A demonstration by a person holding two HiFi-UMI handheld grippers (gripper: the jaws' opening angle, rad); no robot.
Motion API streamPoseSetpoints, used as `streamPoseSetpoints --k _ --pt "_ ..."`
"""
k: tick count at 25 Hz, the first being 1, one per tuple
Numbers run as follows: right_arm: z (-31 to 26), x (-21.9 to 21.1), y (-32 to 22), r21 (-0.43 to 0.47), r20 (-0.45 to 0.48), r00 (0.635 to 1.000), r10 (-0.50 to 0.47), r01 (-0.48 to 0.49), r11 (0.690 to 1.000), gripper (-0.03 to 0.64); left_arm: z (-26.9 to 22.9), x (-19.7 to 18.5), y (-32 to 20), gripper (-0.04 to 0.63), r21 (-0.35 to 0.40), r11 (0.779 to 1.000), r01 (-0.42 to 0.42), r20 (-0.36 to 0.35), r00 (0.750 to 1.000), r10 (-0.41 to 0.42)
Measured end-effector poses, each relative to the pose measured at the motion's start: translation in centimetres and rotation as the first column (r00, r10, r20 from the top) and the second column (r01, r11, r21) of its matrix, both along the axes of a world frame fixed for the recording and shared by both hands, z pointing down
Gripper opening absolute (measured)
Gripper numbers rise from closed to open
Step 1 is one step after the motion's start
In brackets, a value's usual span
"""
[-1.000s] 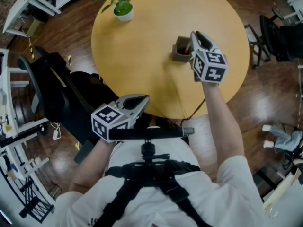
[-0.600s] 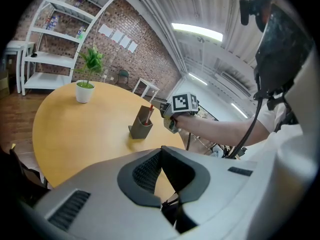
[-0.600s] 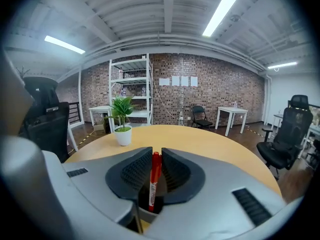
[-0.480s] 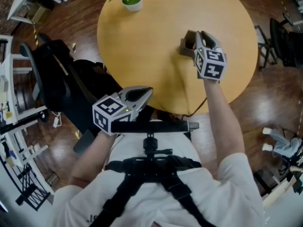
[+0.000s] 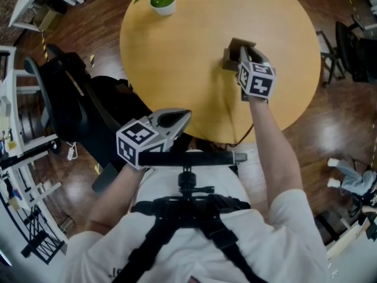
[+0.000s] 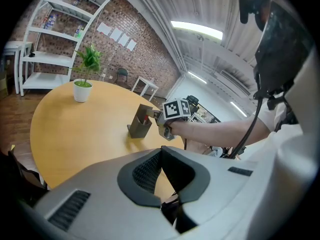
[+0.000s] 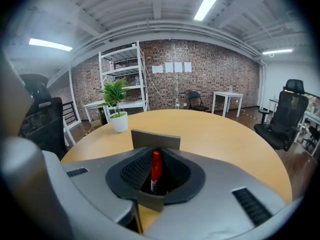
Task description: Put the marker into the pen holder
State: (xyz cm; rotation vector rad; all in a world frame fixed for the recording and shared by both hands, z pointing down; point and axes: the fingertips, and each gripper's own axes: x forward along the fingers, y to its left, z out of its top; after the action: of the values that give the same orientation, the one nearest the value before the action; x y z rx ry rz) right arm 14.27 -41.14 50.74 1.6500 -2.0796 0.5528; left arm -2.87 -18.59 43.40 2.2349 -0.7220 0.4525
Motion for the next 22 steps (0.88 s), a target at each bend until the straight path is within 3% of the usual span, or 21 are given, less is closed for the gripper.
streamPoseSetpoints --k 9,22 --pt "0.2 0.0 0.3 -0.019 0.02 1.0 0.0 0.0 1.0 0.069 0.0 0.2 -0.1 -0.003 0.005 1.0 -0.015 -0.009 1.0 0.015" --pt "-2.7 0.0 1.9 0.03 0.055 0.998 0.006 -0.008 1.0 0.087 -0.3 0.7 -0.5 -0.003 0.022 0.997 -0.071 -0.036 0.997 0.072"
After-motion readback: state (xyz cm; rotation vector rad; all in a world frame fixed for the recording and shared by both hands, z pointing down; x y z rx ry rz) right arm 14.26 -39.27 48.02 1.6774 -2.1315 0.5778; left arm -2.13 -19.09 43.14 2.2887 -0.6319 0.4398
